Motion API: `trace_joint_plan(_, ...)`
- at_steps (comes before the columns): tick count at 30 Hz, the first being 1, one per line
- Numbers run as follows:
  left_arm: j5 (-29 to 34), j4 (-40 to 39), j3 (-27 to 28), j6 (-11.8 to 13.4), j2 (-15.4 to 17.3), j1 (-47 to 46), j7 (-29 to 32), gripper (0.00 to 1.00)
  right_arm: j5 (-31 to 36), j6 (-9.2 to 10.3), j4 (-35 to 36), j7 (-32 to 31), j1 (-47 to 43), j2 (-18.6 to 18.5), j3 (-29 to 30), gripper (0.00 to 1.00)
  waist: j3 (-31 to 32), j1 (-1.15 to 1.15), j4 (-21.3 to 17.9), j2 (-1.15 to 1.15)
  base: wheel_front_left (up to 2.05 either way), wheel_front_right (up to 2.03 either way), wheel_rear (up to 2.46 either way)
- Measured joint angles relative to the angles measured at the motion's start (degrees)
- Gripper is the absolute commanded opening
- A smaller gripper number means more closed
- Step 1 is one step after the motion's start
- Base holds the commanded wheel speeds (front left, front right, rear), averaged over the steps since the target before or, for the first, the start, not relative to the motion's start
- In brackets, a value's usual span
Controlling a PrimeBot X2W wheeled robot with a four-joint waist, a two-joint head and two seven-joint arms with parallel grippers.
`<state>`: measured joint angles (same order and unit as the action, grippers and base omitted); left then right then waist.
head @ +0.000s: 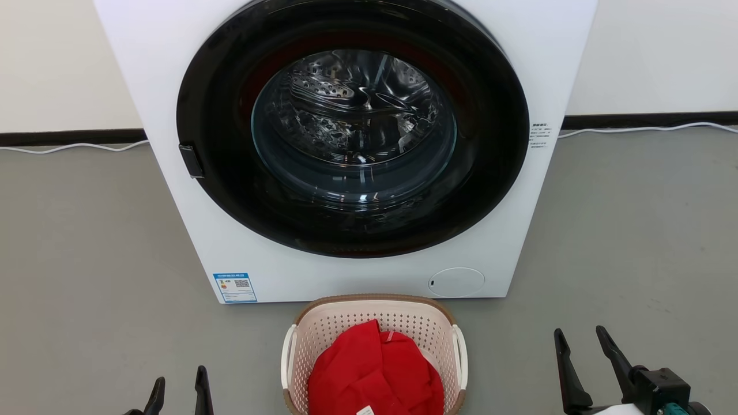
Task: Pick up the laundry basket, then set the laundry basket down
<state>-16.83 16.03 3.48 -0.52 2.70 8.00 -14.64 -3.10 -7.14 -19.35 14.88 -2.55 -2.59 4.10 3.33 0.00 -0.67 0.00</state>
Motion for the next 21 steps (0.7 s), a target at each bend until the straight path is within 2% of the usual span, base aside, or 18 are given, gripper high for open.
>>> trace_joint_plan(5, -0.3, -0.3, -0.1, 0.0, 0.0, 0.0, 0.0, 1.00, 0.0, 0.00, 0.1, 0.0, 0.0, 0.0, 0.0, 1.00, 0.2, 0.00, 0.4, 0.00, 0.00, 0.00, 0.00)
trace_joint_plan(6, -0.3, -0.3, -0.1, 0.0, -0.1, 0.0, 0.0, 0.00, 0.0, 0.02, -0.2, 0.0, -0.1, 0.0, -0.1, 0.00, 0.2, 0.00, 0.4, 0.00, 0.00, 0.00, 0.00)
trace_joint_plan(11, -0.7, 3.5, -0.1, 0.0, -1.1, 1.2, 0.5, 0.00, -0.6, 0.05, -3.8, -0.4, -2.2, 0.5, -0.2, 0.00, 0.1, 0.00, 0.4, 0.00, 0.00, 0.00, 0.00)
trace_joint_plan(21, -6.6, 3.4, -0.1, -0.1, -1.0, 1.1, 2.1, 0.00, -7.5, 0.07, -3.5, -1.9, -2.1, 0.5, -0.1, 0.00, -0.2, 0.02, 0.5, 0.00, 0.00, 0.00, 0.00)
